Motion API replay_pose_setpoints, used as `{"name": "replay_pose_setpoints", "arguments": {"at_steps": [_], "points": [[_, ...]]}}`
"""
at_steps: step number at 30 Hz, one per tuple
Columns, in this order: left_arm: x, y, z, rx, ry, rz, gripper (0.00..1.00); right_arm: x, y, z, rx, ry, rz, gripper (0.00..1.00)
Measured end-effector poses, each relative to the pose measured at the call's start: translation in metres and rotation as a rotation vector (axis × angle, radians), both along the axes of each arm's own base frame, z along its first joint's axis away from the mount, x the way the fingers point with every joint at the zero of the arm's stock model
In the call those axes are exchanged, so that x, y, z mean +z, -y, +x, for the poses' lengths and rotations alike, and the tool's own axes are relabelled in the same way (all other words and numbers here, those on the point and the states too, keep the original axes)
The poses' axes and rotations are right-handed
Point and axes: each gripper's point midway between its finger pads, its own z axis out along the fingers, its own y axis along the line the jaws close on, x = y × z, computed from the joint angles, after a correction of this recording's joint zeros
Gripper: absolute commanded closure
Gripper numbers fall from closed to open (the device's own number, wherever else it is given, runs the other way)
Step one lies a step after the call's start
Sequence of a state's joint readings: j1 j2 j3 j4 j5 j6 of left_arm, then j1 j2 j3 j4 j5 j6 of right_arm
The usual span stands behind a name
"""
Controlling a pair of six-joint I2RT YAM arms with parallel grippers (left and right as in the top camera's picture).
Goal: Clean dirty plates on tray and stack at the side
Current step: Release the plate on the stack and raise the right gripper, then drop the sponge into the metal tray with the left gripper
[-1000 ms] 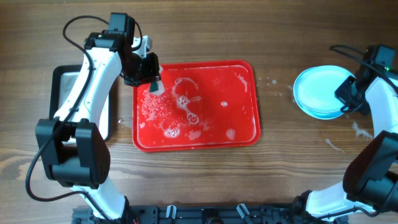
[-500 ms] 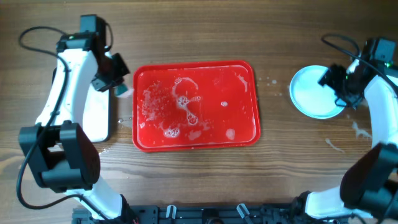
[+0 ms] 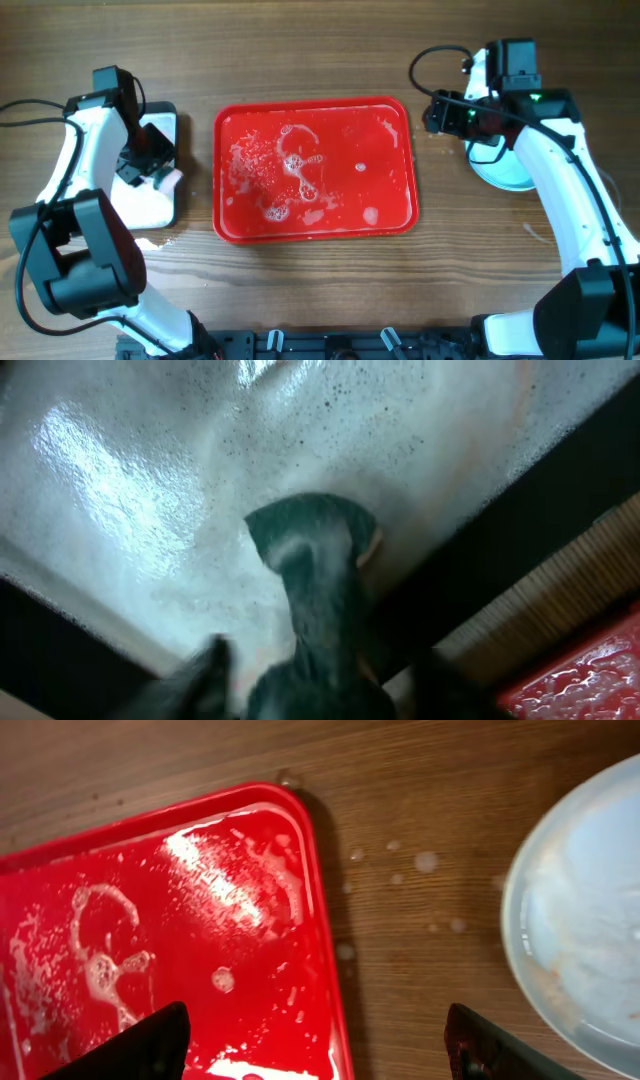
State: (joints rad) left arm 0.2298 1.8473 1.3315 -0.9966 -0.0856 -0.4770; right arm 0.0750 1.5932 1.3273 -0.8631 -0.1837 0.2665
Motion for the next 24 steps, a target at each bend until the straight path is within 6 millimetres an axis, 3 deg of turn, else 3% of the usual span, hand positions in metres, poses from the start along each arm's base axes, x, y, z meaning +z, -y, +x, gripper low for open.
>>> {"name": "replay_pose_setpoints", "arguments": {"at_steps": [5, 8, 10, 12, 16, 18, 22, 24], "points": [[0.000, -0.004, 0.002, 0.010, 0.011, 0.002, 0.00, -0.001, -0.013, -0.004, 0.034, -0.006, -0.001, 0.18], [0.011, -0.003, 0.004, 0.009, 0.047, 0.006, 0.00, -0.001, -0.013, -0.005, 0.046, -0.009, -0.005, 0.18], [0.030, -0.002, 0.007, 0.007, 0.107, 0.009, 0.00, -0.001, -0.014, -0.005, 0.048, -0.010, 0.000, 0.23], [0.063, 0.002, 0.009, 0.002, 0.208, 0.005, 0.00, -0.001, -0.017, -0.006, 0.060, -0.010, 0.014, 0.32], [0.116, 0.025, 0.008, -0.033, 0.384, -0.073, 0.00, 0.000, -0.024, -0.009, 0.087, -0.020, 0.048, 0.33], [0.126, 0.035, 0.007, -0.053, 0.412, -0.105, 0.00, 0.002, -0.025, -0.011, 0.091, -0.019, 0.056, 0.33], [0.133, 0.057, 0.006, -0.103, 0.432, -0.158, 0.00, 0.041, -0.025, -0.020, 0.095, 0.083, 0.065, 0.32], [0.133, 0.058, 0.007, -0.105, 0.433, -0.163, 0.00, 0.072, -0.023, -0.033, 0.100, 0.167, 0.068, 0.18]]}}
